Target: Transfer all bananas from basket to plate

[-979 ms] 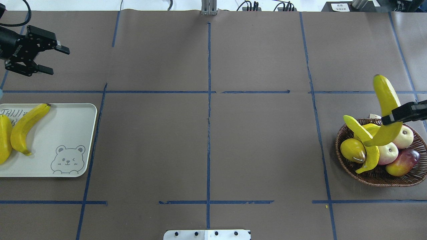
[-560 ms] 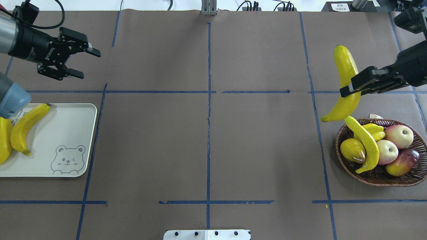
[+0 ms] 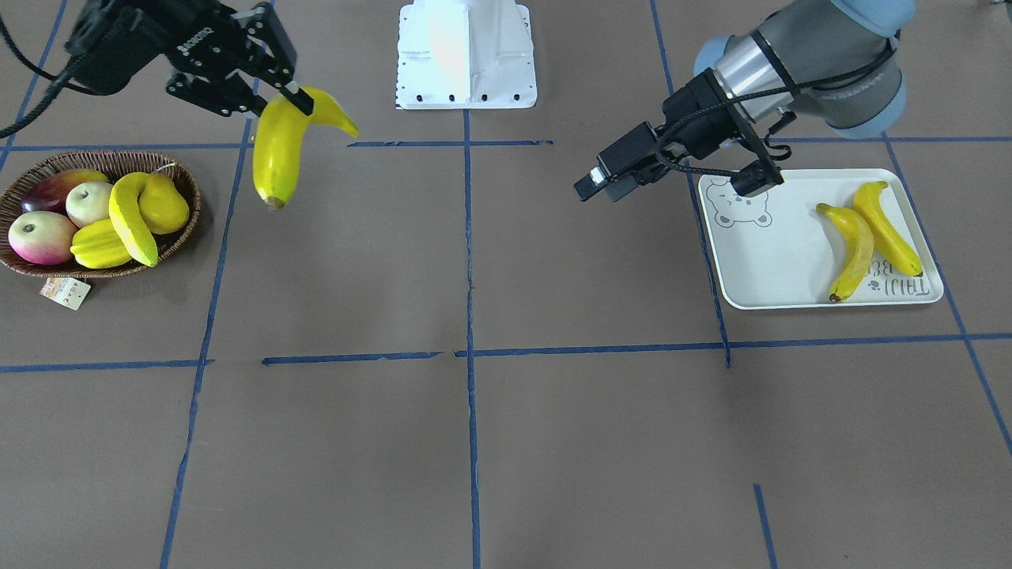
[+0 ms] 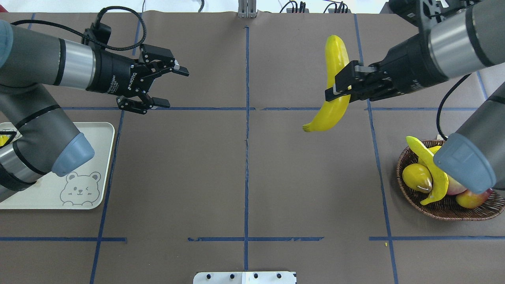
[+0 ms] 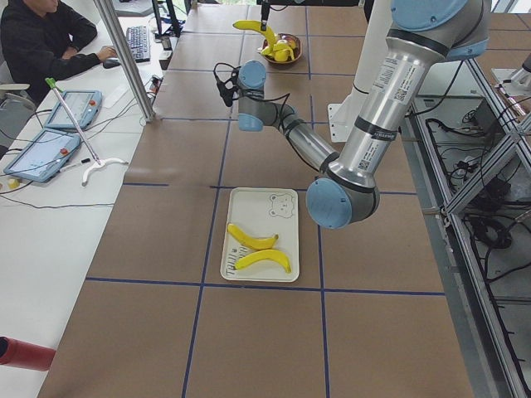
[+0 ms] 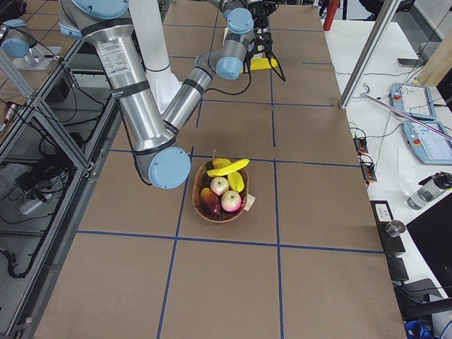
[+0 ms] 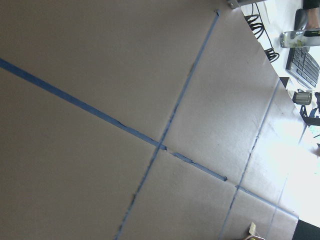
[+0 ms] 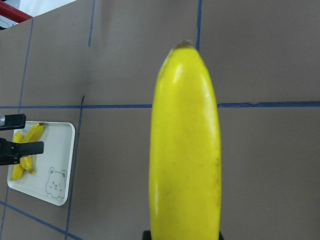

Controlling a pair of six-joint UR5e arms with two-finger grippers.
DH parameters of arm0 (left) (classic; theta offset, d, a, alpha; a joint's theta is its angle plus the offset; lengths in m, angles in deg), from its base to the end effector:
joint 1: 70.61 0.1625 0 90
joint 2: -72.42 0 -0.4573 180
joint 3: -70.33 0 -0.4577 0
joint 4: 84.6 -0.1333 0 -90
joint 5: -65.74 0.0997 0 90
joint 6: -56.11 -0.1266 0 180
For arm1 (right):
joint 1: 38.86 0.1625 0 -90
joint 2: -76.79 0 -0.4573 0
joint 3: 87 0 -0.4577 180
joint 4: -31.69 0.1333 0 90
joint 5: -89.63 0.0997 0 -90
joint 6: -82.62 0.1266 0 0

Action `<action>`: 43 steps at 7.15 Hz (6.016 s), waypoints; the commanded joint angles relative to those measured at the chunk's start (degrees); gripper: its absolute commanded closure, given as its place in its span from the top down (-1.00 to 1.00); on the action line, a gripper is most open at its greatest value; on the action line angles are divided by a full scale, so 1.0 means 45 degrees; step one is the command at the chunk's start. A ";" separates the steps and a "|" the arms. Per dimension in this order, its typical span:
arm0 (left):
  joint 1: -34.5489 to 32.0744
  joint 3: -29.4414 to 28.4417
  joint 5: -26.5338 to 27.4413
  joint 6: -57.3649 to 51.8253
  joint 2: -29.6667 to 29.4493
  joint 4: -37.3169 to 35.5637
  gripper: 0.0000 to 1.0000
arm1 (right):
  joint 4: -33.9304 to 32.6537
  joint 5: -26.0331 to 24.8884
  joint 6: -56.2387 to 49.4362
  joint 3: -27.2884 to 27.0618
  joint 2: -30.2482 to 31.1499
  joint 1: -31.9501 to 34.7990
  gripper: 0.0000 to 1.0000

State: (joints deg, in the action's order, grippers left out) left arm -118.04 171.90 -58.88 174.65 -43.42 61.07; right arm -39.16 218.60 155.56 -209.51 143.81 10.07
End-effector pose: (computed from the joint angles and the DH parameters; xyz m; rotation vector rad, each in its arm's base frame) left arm 0.4023 -0.5287 0.1909 -0.2003 1.6289 -0.5314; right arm -0.3269 -0.4568 0.1363 0.1921 -1.3498 0.0246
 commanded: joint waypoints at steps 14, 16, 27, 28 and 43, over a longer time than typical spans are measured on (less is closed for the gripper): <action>0.3897 -0.0089 0.3729 -0.0035 -0.2169 0.0030 0.83 | 0.1154 -0.3639 0.2132 0.0212 -0.0538 -0.4272 -0.97; 0.3898 0.0007 0.3729 -0.0015 -0.2169 0.0050 -0.78 | 0.1154 -0.3659 0.2132 0.0192 -0.0518 -0.4291 -0.91; 0.0743 0.0474 0.1428 -0.5137 0.0268 -0.5577 -1.00 | 0.1115 -0.3405 0.2132 -0.1272 0.0944 -0.3005 1.00; 0.0270 0.0632 0.1444 -0.6138 0.1510 -0.5981 -1.00 | 0.1115 -0.3424 0.2132 -0.1253 0.1005 -0.2829 1.00; 0.0423 0.0570 0.2676 -1.1631 0.6952 -0.5399 0.99 | 0.1115 -0.3327 0.1937 -0.1273 0.3756 -0.1773 1.00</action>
State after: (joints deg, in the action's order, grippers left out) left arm -115.77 172.97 -46.24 124.35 -12.21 36.61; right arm -34.07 203.56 164.47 -215.31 159.74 1.93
